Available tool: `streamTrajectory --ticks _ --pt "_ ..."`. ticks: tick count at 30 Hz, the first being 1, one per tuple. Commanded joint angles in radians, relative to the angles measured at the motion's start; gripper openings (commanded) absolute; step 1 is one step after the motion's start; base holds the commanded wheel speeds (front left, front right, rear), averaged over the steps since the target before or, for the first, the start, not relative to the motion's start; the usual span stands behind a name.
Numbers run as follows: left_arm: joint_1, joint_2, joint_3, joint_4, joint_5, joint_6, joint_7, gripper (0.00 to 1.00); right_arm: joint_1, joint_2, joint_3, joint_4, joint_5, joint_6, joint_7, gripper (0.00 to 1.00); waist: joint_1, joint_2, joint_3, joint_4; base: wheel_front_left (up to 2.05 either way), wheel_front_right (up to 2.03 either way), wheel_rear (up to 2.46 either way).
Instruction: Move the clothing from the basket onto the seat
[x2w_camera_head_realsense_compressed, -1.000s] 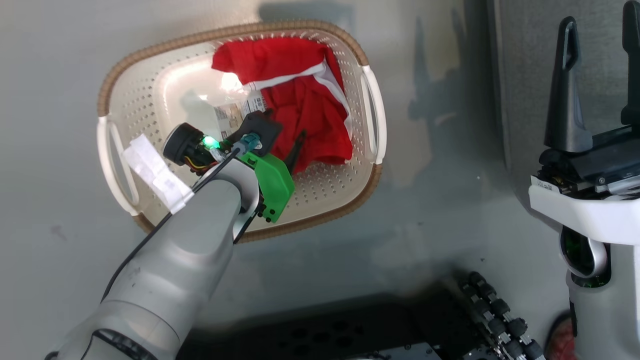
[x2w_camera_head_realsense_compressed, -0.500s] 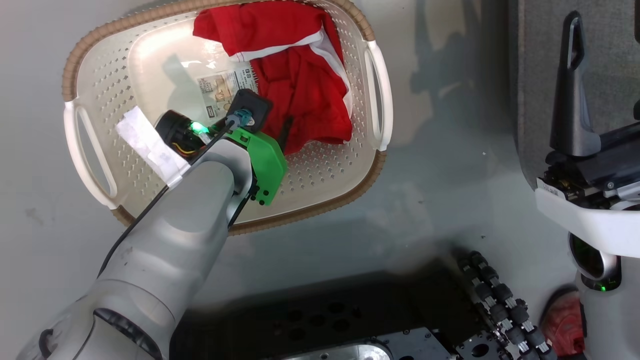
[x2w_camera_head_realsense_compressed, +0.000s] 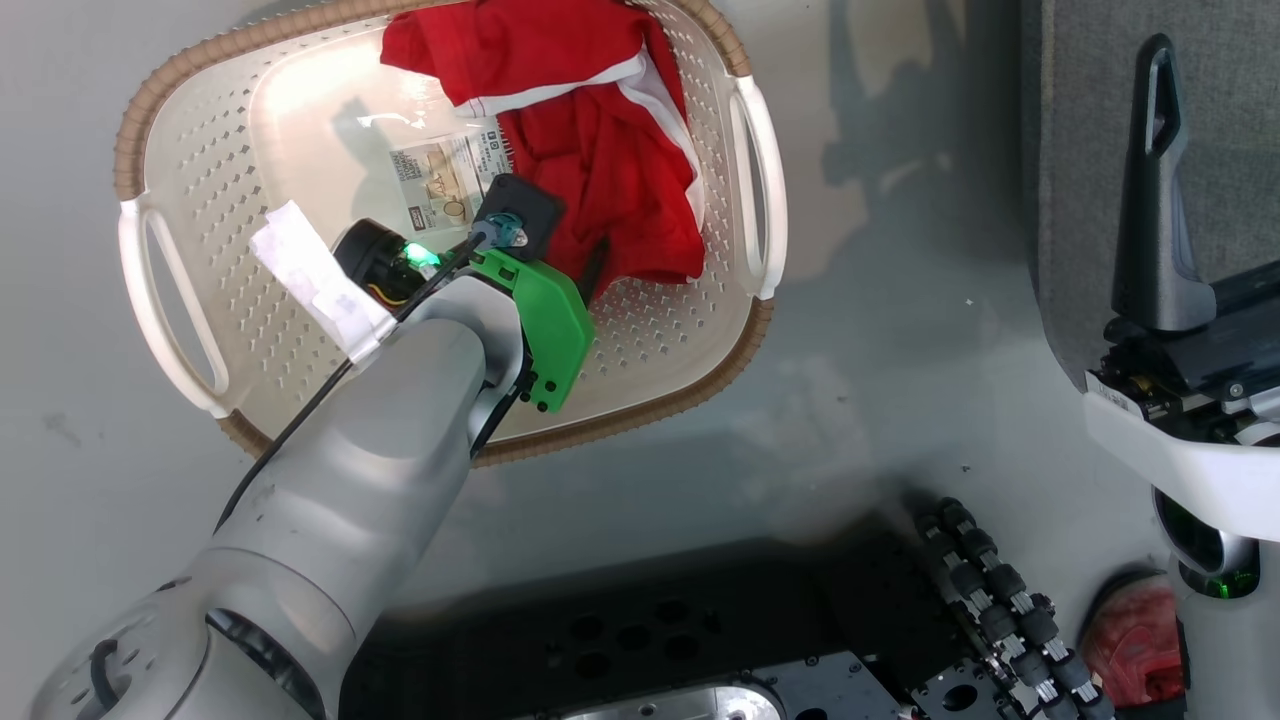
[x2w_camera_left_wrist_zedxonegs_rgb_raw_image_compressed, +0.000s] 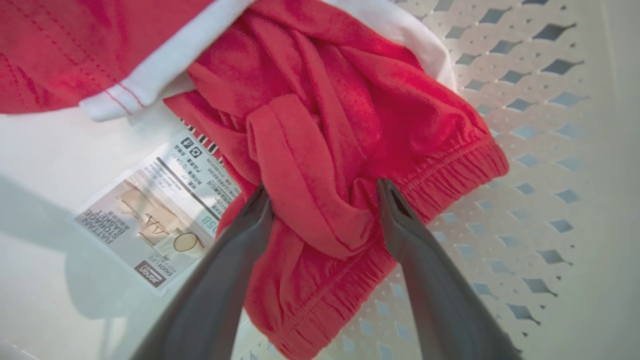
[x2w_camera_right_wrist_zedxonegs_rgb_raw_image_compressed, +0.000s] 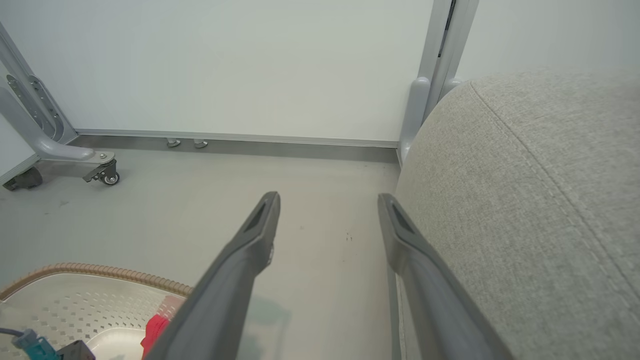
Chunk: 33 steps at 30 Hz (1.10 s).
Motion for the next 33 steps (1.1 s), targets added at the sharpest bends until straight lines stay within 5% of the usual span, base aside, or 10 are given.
streamTrajectory --ticks 1,26,28,33 --pt "-0.022 0.005 -0.012 -0.002 -0.014 0.002 -0.007 1.00 0.009 -0.003 -0.004 -0.006 -0.006 -0.001 -0.002 1.00 -0.0001 0.0106 0.000 0.002 0.00 0.00 0.00" --pt "-0.060 0.005 -0.170 0.015 -0.134 0.043 -0.104 1.00 0.073 -0.014 -0.011 -0.057 -0.012 -0.001 -0.002 1.00 -0.0001 0.0106 0.027 0.005 0.00 0.00 0.00" --pt "-0.063 0.005 -0.177 0.020 -0.133 0.046 -0.125 0.00 0.079 -0.012 -0.011 -0.059 -0.011 -0.001 -0.002 1.00 -0.0001 0.0106 0.027 0.002 0.00 0.00 0.00" --pt "-0.069 0.005 -0.189 0.033 -0.144 0.038 -0.149 0.00 0.086 -0.009 -0.020 -0.060 -0.008 -0.001 -0.002 1.00 -0.0001 0.0106 0.025 -0.003 0.00 0.00 0.00"
